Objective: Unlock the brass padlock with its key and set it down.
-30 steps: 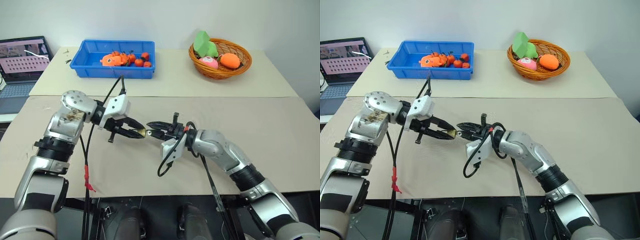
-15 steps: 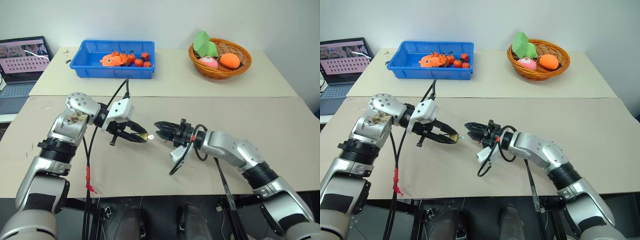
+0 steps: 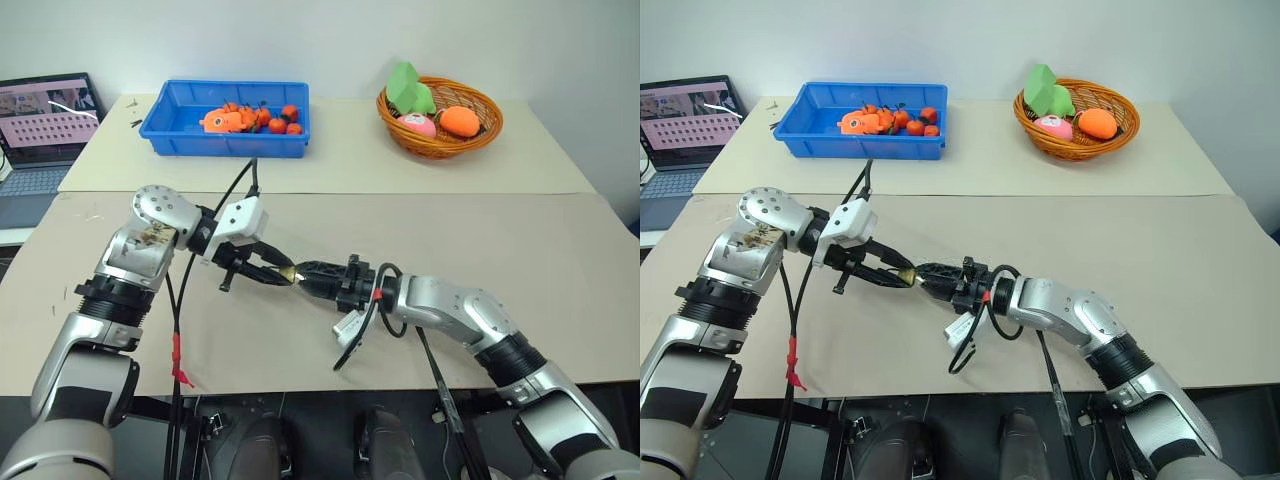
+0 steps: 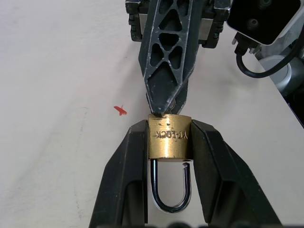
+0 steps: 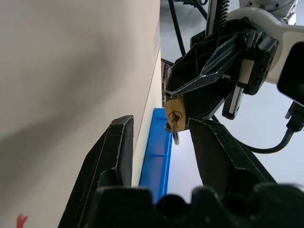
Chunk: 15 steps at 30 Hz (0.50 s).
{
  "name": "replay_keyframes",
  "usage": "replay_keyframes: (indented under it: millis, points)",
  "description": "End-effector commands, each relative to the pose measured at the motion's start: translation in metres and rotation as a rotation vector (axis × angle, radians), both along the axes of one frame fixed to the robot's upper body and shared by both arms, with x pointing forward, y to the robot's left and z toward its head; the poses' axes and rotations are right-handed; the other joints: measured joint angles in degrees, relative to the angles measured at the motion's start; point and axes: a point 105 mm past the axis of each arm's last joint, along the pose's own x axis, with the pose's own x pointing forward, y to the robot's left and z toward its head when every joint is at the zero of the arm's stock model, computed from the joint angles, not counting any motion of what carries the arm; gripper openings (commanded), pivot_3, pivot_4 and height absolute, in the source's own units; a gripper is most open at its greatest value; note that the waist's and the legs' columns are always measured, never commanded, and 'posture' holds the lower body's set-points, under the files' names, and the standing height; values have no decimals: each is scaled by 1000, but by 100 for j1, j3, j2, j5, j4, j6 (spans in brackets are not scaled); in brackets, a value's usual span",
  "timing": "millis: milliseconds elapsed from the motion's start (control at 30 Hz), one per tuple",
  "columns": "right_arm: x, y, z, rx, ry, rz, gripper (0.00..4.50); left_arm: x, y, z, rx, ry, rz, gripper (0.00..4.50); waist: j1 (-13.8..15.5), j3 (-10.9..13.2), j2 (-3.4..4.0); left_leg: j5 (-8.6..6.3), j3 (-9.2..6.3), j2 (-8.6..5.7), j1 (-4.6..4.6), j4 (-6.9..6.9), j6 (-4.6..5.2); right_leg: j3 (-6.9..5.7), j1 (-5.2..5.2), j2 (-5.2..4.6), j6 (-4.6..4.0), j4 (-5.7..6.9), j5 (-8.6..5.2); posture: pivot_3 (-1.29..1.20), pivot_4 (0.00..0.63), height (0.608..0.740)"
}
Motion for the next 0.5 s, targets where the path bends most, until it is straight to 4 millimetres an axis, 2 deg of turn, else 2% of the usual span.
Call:
replay_keyframes:
  millis: [33, 500]
  points:
    - [-6, 8, 18, 39, -33, 42, 2289, 0, -1, 10, -21, -33, -8, 806, 0, 0, 0, 0, 0, 0, 0, 0, 0, 0, 0, 0, 1, 0, -1, 0, 150, 664]
    - [-4, 10, 18, 56, -1, 34, 2289, 0, -1, 10, -20, -34, -9, 806, -2, 0, 0, 0, 0, 0, 0, 0, 0, 0, 0, 0, -1, 0, 0, 0, 150, 664]
